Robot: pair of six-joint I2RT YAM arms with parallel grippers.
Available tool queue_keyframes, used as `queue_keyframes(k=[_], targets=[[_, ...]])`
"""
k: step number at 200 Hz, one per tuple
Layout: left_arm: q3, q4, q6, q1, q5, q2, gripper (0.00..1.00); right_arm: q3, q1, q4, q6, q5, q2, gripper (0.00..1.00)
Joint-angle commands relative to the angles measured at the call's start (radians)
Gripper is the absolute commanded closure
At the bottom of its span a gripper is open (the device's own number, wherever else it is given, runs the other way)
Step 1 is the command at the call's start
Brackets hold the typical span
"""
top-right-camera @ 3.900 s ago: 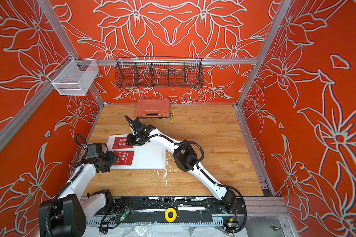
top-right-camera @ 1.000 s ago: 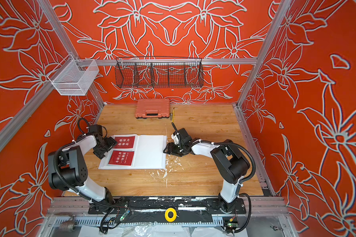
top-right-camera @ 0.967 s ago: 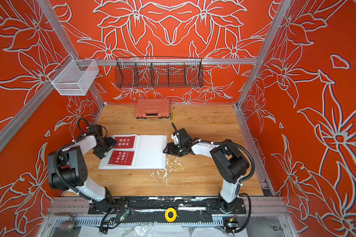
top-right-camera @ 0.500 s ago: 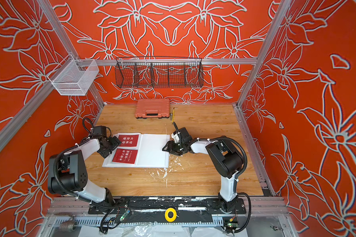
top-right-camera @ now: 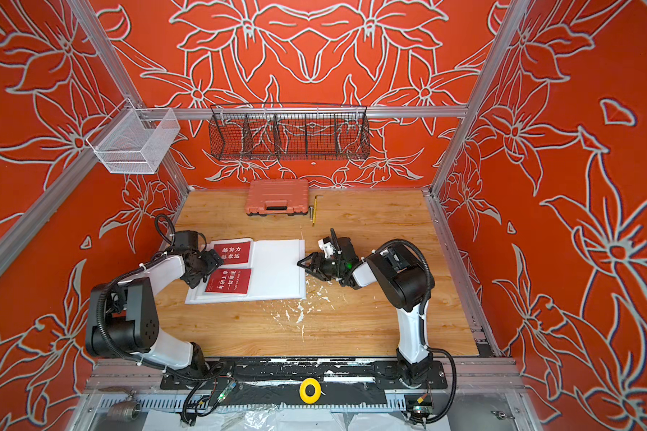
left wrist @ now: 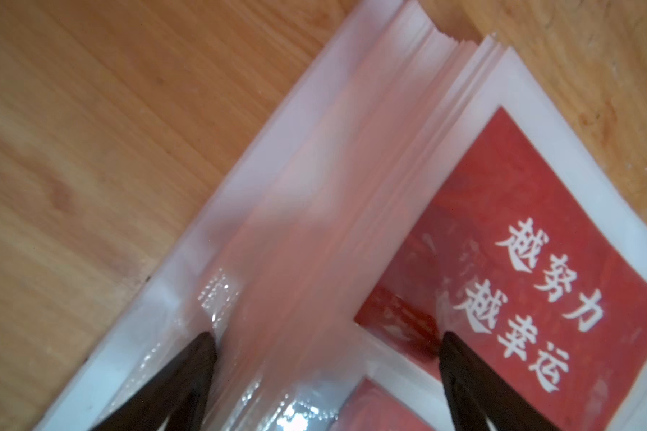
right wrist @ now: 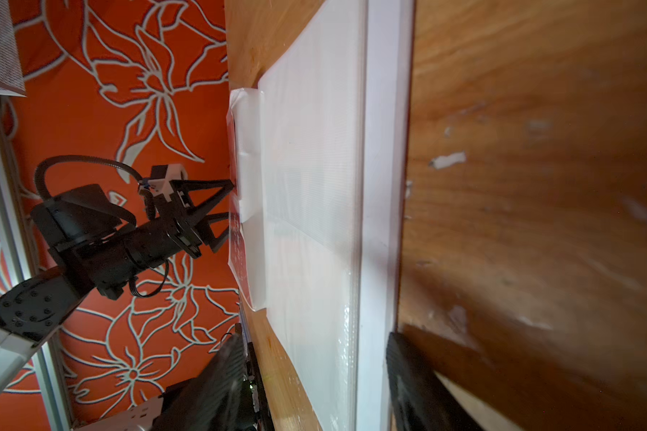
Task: Place the photos into the photo albums
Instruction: Move the photo album to the center of the board.
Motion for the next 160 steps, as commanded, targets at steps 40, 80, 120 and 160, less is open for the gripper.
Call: queue_keyframes(k=[40, 80, 120, 160], targets=[[-0.047, -0.113, -0.081, -0.116, 0.206, 0.046, 0.1, -0.05, 0.029, 0.255, 0.144, -0.121, -0.02, 0.37], [-0.036, -0.117, -0.085, -0.153, 0.199, 0.049, 0.1, -0.084, -0.014, 0.149, 0.107, -0.125, -0.106, 0.38], [-0.011, -0.116, -0.096, -0.23, 0.194, 0.08, 0.1, -0.099, -0.08, -0.269, -0.116, -0.056, -0.276, 0.37], [0.066, -0.109, -0.129, -0.392, 0.167, 0.185, 0.1, -0.059, -0.16, -0.677, -0.337, 0.064, -0.415, 0.37]])
